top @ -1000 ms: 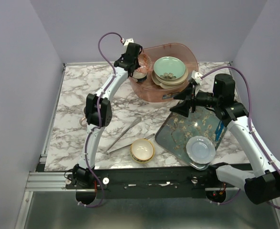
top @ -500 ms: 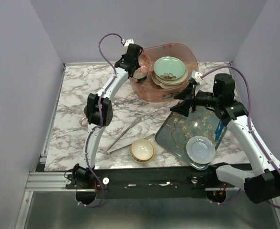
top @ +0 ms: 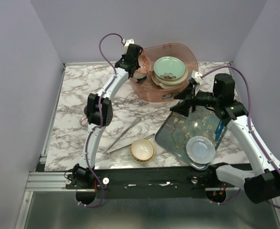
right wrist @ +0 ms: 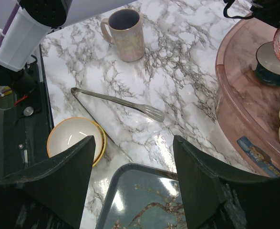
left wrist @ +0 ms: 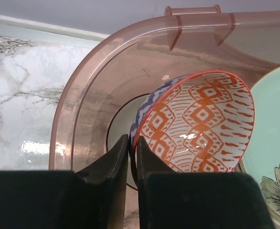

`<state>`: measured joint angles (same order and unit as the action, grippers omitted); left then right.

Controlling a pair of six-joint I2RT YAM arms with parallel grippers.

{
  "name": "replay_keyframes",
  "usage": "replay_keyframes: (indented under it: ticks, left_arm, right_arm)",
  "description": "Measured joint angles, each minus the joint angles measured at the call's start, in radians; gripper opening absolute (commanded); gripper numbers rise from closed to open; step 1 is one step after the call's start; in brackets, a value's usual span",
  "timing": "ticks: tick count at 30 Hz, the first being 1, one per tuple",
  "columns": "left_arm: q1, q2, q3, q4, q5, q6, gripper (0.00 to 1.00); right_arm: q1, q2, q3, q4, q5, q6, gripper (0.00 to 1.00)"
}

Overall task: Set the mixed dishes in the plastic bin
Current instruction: Place the bowl in the plastic bin.

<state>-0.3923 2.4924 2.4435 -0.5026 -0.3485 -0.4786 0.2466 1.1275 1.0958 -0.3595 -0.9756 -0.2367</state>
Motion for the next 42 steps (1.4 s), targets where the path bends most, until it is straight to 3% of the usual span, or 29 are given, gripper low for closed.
replay_keyframes:
  ticks: [42]
  left_arm:
    - [-0.003, 0.014, 0.0, 0.018, 0.002, 0.022, 0.3]
  right_arm:
    - [-0.022, 0.0, 0.0, 0.0, -0.008, 0.0, 0.75]
